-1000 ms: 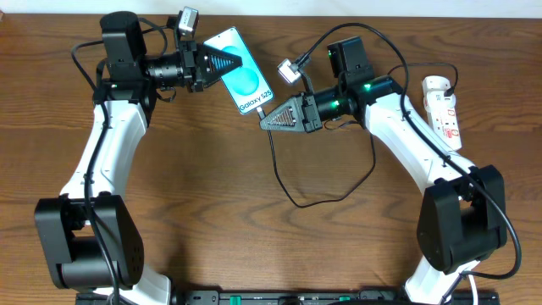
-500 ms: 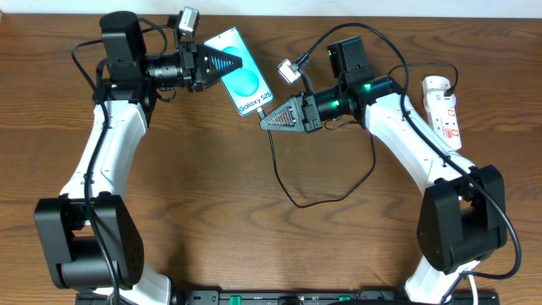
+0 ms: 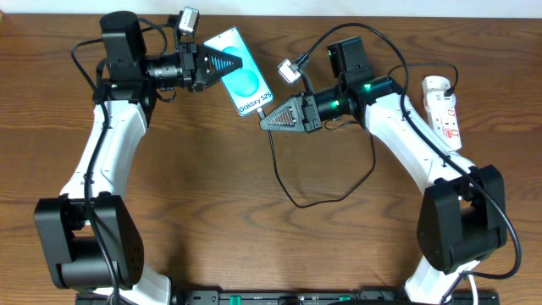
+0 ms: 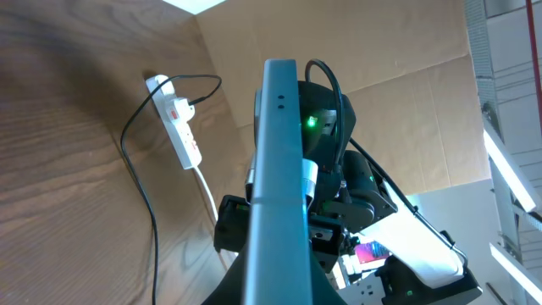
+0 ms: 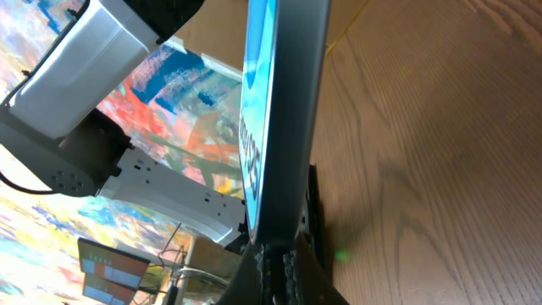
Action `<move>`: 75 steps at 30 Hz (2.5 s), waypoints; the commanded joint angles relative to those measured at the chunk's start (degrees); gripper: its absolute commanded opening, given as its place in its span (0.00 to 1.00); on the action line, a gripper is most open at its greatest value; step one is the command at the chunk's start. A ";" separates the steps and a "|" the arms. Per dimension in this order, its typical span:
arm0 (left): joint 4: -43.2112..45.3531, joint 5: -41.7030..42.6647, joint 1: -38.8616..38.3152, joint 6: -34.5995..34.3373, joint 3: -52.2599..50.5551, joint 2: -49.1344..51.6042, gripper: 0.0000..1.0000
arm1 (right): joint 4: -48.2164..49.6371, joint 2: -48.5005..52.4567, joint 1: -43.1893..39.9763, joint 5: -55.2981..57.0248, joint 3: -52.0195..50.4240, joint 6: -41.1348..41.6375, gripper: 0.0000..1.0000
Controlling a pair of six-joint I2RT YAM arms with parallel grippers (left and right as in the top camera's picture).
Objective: Plug charger to phone and switch on socket
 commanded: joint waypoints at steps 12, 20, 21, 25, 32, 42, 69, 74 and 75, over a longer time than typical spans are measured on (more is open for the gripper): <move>0.52 1.01 0.02 2.10 0.50 -0.72 0.07 | 0.59 -0.13 -0.09 -1.75 0.22 0.70 0.02; 0.52 0.35 0.02 2.54 0.50 -0.72 0.08 | 0.59 -0.13 -0.09 -2.19 0.22 0.70 0.02; 0.50 0.17 0.02 2.51 0.50 -0.72 0.07 | 0.59 -0.13 -0.09 -2.19 0.22 0.70 0.01; 0.52 -0.59 0.02 2.49 0.50 -0.72 0.07 | 0.59 -0.13 -0.09 -2.14 0.22 0.70 0.02; 0.52 -1.66 0.02 2.45 0.50 -0.72 0.08 | 0.57 -0.13 -0.09 -1.64 0.22 0.68 0.02; 0.55 -2.43 0.04 2.54 0.50 -0.72 0.07 | 0.57 -0.13 0.31 -1.68 0.22 0.70 0.01; 0.52 -1.70 0.02 -0.13 0.50 -0.72 0.07 | 0.59 -0.13 0.26 0.68 0.22 0.66 0.02; 0.55 -1.70 0.02 -0.11 0.50 -0.72 0.07 | 0.61 -0.13 0.26 0.63 0.22 0.68 0.02; 0.55 -1.68 0.02 -0.09 0.50 -0.72 0.07 | 0.63 -0.13 0.26 0.42 0.22 0.68 0.01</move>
